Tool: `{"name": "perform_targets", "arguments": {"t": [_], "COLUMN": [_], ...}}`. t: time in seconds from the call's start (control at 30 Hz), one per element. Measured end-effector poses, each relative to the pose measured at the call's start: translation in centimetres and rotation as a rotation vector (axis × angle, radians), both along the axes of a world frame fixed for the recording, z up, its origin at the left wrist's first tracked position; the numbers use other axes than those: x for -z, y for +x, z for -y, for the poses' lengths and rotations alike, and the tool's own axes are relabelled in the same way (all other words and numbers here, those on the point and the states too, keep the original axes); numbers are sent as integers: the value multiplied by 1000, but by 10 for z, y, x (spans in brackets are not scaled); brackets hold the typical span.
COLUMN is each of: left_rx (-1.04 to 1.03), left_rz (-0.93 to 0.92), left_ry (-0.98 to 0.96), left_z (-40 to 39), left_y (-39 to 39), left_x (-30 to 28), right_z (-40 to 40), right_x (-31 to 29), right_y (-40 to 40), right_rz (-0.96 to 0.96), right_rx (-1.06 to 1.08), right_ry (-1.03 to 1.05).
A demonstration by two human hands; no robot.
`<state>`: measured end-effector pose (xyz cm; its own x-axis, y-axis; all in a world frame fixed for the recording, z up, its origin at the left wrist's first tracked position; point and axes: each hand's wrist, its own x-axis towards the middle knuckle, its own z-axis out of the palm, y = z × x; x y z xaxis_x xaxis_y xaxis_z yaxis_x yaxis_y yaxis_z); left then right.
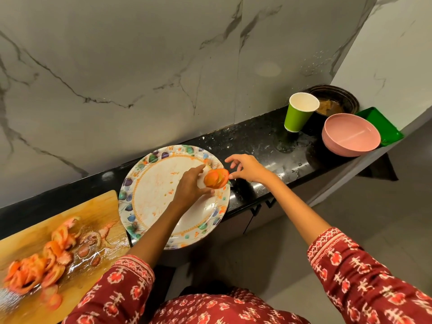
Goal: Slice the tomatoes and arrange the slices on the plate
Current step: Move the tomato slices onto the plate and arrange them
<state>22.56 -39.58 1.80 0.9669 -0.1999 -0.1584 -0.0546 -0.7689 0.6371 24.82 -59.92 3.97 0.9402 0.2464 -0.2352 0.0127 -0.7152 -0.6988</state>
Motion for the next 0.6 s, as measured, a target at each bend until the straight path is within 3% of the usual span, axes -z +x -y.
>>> {"name": "perform_targets", "arguments": {"t": [0.2,0.6], "left_rx": [-6,-9], "left_rz": [22,56], "left_ry": [-79,-45], "left_z": [0,-6], "left_y": [-3,-3], "left_x": [-4,-2], "right_z": [-14,-36], "right_x": [1,4], "right_y": [-7,-12], "right_rz": [76,98], "right_rx": [-85,-116], "right_ry": [-96,-268]}}
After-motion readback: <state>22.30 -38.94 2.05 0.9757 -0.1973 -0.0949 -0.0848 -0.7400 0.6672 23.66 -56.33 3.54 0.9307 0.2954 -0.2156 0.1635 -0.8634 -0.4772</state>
